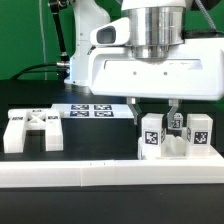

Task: Assemble chair

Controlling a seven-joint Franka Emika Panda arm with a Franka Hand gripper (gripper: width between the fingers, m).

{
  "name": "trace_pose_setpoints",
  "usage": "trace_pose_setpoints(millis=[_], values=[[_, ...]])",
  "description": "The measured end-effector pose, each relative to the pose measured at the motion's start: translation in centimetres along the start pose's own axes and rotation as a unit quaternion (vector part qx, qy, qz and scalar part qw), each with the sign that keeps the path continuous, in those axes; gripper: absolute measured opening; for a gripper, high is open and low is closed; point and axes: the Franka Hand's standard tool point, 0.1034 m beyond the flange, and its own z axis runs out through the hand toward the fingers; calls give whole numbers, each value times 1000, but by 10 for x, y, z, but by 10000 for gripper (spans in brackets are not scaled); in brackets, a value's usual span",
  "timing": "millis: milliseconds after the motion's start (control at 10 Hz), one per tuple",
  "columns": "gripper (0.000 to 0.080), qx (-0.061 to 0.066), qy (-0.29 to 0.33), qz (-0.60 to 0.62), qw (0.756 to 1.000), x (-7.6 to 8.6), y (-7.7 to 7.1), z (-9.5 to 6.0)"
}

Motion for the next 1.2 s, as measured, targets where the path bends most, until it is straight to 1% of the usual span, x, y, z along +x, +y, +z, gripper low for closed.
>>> trace_pose_setpoints(millis=[200, 300, 500, 600, 700, 800, 900, 1000, 1100, 1200], values=[[291, 0, 0, 131, 991, 0, 1, 0], [291, 2, 3, 172, 985, 1, 0, 0], [291, 1, 0, 272, 962, 1, 0, 0], [291, 1, 1, 281, 960, 1, 0, 0], [291, 1, 1, 268, 963, 1, 0, 0], [377, 1, 1, 251, 968, 2, 0, 0], [557, 1, 0, 230, 973, 2, 0, -2], [626, 1, 0, 206, 979, 2, -1, -2], [626, 1, 1, 141, 990, 1, -1, -2], [645, 1, 1, 76, 997, 1, -2, -2]])
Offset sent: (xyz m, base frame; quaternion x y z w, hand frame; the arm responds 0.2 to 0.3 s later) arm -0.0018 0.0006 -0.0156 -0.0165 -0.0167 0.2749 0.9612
